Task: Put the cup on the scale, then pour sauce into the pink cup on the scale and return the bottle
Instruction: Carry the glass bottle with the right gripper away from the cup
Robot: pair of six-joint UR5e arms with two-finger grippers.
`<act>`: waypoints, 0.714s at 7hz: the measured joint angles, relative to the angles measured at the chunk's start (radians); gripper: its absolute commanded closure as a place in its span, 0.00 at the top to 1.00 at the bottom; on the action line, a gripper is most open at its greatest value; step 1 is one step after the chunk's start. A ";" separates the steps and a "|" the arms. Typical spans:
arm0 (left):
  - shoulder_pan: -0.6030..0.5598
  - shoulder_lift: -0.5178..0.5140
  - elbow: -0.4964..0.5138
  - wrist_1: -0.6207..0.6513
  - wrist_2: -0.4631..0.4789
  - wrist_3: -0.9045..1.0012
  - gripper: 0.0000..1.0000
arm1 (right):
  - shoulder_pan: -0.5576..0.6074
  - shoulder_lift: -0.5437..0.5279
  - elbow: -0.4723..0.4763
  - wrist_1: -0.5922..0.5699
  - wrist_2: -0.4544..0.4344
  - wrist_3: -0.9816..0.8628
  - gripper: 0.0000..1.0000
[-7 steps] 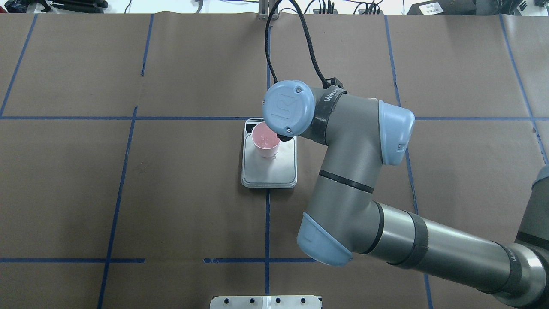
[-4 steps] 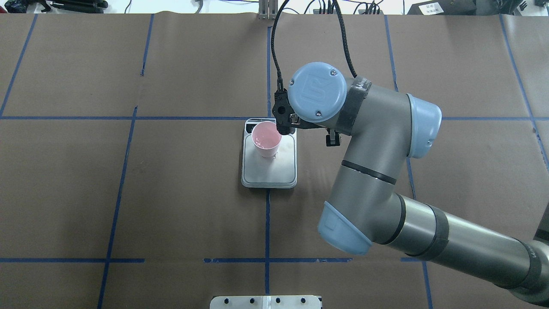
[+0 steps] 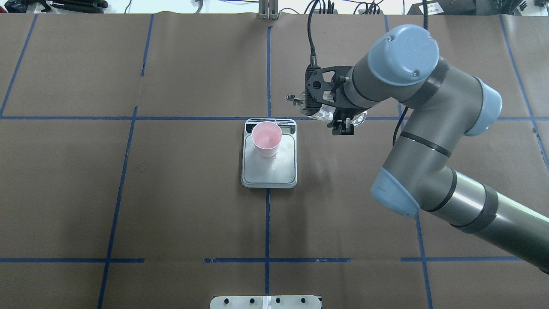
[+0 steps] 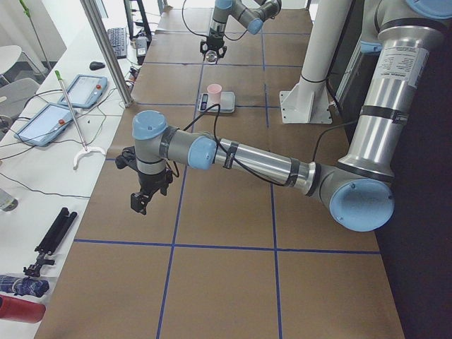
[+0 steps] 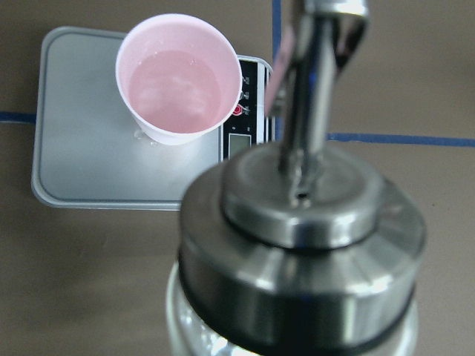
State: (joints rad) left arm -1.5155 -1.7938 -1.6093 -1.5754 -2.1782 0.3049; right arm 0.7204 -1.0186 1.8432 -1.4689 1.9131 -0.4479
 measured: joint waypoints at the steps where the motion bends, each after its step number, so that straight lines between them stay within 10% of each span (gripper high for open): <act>1: 0.000 0.000 0.000 0.000 0.000 -0.001 1.00 | 0.036 -0.036 -0.001 0.083 0.090 0.001 0.00; 5: -0.003 0.009 -0.001 0.000 0.000 -0.001 1.00 | 0.132 -0.187 -0.012 0.370 0.340 0.084 0.00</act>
State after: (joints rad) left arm -1.5183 -1.7846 -1.6105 -1.5753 -2.1783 0.3037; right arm 0.8520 -1.2054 1.8312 -1.0987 2.2530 -0.3641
